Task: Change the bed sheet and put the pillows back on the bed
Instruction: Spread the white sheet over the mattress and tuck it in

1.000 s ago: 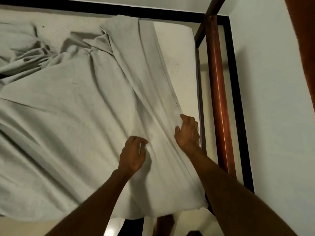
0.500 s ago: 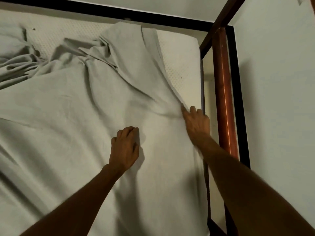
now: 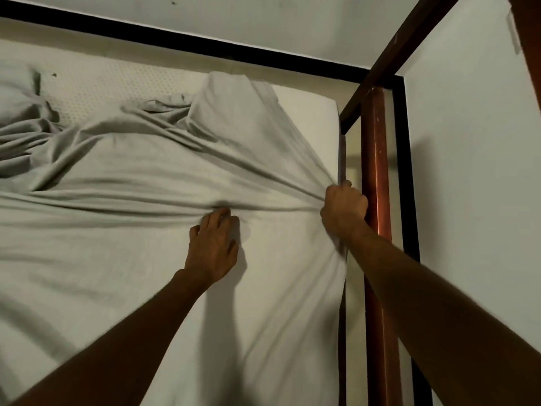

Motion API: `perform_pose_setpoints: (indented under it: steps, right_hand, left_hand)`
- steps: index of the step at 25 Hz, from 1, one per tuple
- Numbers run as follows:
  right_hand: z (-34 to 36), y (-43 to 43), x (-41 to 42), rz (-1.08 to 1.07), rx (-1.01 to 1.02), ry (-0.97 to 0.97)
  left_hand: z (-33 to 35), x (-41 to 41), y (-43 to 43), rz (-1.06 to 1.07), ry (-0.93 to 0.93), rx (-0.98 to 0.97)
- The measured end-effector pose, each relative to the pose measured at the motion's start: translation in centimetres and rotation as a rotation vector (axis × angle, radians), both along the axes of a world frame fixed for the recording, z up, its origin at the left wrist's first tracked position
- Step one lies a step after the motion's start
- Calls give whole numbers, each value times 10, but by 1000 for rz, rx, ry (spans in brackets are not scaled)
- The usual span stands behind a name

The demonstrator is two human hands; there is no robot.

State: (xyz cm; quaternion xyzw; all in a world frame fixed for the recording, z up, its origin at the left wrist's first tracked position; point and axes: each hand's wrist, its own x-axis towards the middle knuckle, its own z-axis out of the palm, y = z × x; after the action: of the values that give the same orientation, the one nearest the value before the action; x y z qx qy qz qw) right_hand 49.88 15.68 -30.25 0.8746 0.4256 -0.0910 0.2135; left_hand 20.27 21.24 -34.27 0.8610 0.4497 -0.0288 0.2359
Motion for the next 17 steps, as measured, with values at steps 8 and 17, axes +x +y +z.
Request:
perform_pose_setpoints:
  steps: [8,17]
  right_hand:
    - [-41,132,17,107,655,462]
    - [-35,161,73,282,247,-122]
  left_hand:
    - [-3,55,101,96,56,71]
    - [-21,62,109,15,98,264]
